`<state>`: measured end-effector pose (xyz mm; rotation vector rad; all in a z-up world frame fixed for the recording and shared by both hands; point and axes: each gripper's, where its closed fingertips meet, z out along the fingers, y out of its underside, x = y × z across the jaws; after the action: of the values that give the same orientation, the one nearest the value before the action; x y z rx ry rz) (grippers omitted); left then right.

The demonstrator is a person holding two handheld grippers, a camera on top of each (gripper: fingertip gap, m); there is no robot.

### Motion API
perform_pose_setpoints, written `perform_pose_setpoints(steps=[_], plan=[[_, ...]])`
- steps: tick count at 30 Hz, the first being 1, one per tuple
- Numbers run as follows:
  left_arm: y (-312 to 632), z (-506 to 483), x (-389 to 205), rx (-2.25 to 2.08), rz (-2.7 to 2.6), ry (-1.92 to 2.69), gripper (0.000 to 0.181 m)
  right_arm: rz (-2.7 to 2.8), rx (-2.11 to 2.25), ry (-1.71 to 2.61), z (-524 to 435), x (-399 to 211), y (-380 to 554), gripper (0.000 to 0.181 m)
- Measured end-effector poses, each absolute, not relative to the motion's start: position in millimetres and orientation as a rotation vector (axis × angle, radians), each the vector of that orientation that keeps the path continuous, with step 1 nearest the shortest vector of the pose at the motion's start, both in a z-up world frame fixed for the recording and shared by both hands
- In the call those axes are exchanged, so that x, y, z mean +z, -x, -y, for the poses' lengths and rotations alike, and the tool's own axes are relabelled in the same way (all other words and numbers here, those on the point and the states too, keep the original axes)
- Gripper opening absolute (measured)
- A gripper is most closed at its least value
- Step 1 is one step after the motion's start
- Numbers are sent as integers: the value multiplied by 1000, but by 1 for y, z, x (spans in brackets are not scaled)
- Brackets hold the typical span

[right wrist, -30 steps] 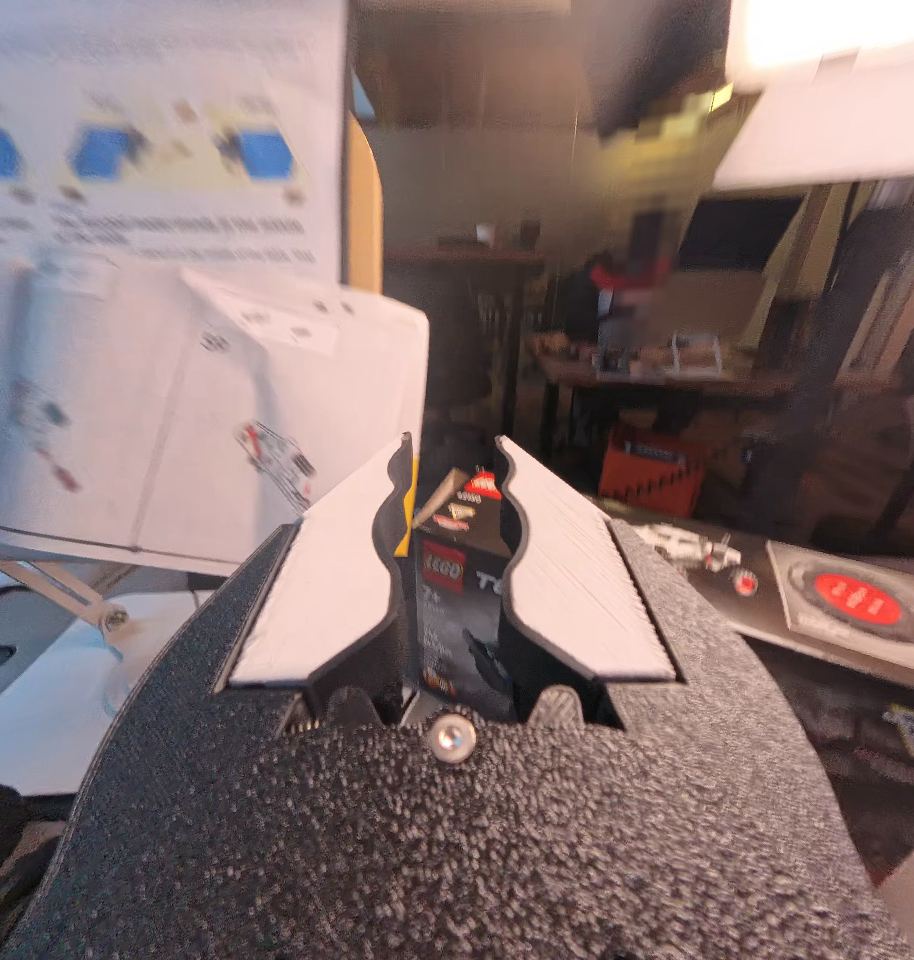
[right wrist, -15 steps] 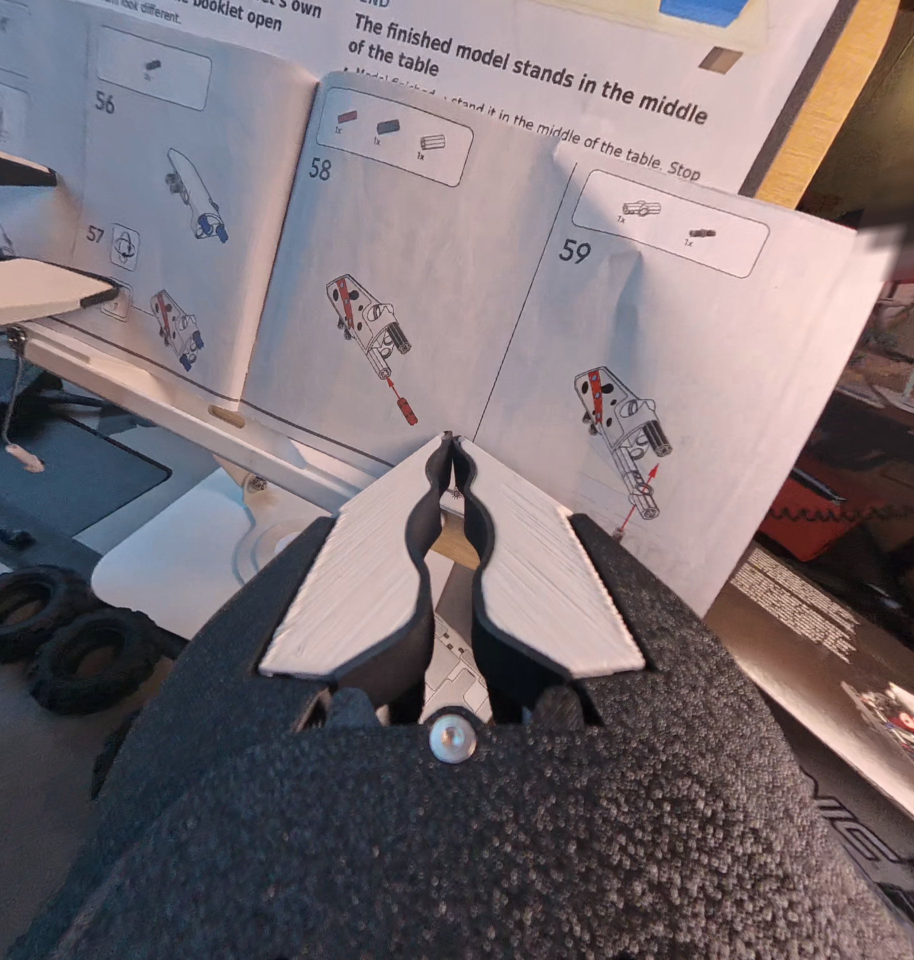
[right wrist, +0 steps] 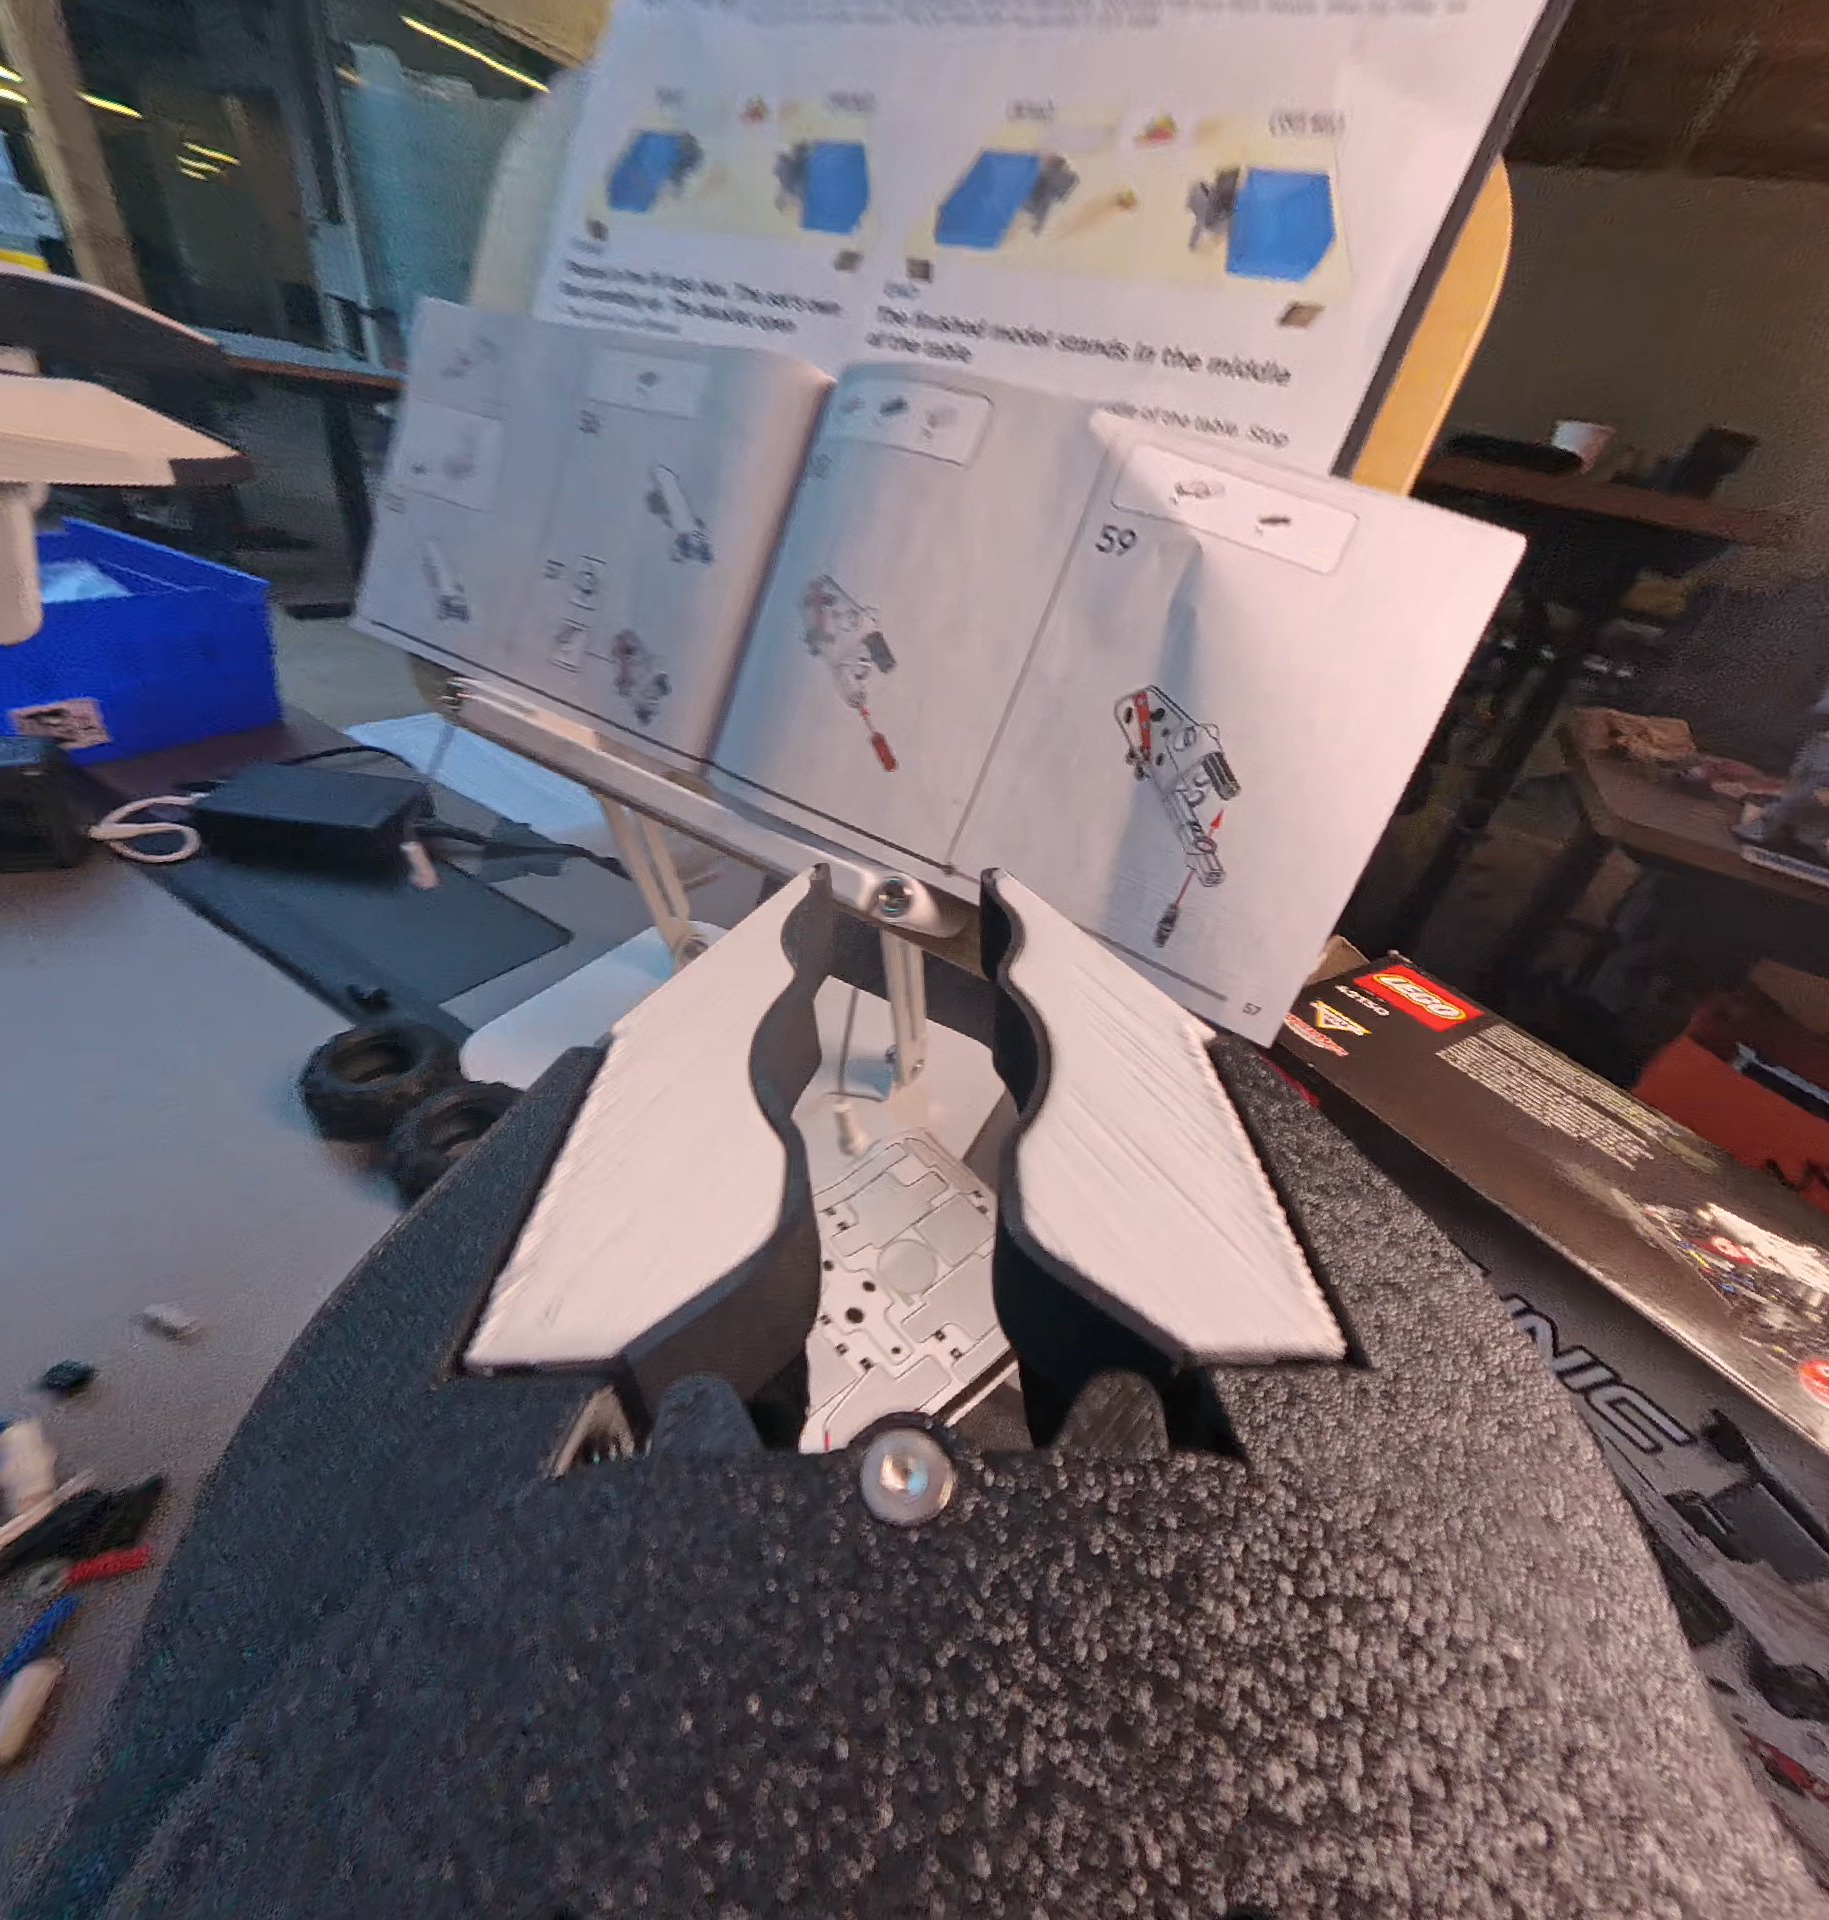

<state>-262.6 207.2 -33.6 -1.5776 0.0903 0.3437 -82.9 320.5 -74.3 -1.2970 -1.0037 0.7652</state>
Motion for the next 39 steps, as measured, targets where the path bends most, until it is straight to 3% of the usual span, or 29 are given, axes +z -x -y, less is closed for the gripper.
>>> perform_pose_setpoints(steps=[6,9,13,19,27,39], plan=[[142,-109,-25,-62,-362,1591,60,1254,880,1191,-193,-78,16,27],[92,-53,-65,-200,-544,1690,64,1407,871,1175,-128,-107,-17,27],[49,9,-131,-414,-681,1863,84,1592,842,1136,-49,-153,-43,21],[37,27,-211,-282,-794,2061,108,1742,498,961,-6,-205,-29,19],[39,8,-245,-100,-889,2091,83,1777,376,940,-25,-225,-20,17],[37,6,-238,-182,-904,2038,83,2155,702,936,-1,-224,-29,6]])
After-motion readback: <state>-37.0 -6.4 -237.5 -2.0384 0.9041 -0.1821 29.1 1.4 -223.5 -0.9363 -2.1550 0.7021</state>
